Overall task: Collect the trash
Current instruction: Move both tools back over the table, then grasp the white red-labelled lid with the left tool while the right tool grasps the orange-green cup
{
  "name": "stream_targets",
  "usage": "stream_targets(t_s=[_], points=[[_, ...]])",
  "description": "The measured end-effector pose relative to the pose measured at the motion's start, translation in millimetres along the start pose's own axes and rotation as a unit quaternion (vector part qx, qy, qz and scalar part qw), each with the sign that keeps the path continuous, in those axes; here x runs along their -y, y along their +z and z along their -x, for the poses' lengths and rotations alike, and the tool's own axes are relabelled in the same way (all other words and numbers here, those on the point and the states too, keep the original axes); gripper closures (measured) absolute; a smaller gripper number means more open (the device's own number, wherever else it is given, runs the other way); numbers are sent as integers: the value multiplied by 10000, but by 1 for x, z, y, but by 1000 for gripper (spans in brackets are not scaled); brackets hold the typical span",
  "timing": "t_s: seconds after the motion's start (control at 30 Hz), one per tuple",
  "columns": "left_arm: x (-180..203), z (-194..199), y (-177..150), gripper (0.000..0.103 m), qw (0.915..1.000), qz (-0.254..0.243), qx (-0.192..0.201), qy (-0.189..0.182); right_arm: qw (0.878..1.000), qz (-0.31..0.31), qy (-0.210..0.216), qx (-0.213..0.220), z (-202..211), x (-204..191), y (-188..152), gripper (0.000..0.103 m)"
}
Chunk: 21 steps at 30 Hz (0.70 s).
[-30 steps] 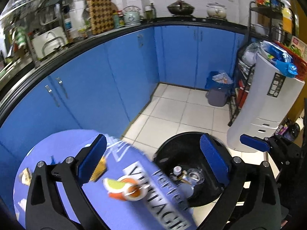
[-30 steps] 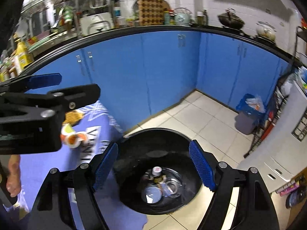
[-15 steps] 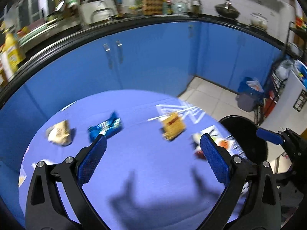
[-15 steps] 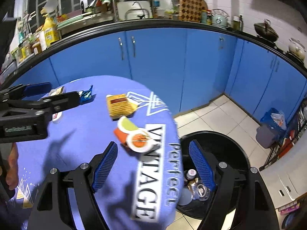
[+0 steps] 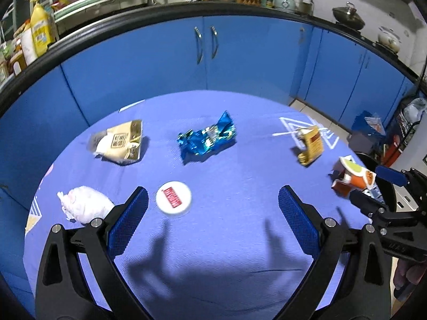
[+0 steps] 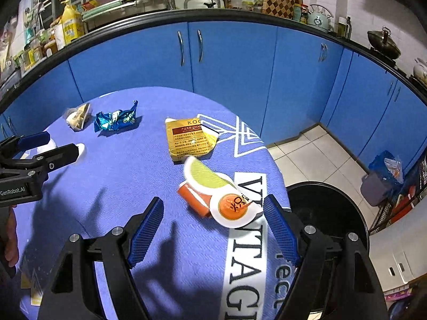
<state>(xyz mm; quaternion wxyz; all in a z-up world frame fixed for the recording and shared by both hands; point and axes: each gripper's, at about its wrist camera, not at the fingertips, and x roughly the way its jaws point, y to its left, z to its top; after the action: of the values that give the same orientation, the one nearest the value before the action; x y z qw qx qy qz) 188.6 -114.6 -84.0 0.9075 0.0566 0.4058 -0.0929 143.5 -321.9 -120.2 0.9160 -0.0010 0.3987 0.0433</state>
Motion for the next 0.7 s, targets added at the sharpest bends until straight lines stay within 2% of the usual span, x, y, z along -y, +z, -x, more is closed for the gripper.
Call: stream_targets(t_s=[0.4,0.6,0.67,0.7], points=[[-24,-47,-3,7,9994,-16,-334,93,9999,-25,-109,-129,-27,-3,9,28],[-37,-60,-5,19,9987,-36,-488,119,9996,56,-157,-242,-40,-10,12,28],[-42,-60,-5,22,9989,15,-475,61,9996,59,-158,-228,-40,-11,13,34],[-44,-60,-5,25,9989,34,-466,33,9997,64,-151,-205,-40,-12,14,41]])
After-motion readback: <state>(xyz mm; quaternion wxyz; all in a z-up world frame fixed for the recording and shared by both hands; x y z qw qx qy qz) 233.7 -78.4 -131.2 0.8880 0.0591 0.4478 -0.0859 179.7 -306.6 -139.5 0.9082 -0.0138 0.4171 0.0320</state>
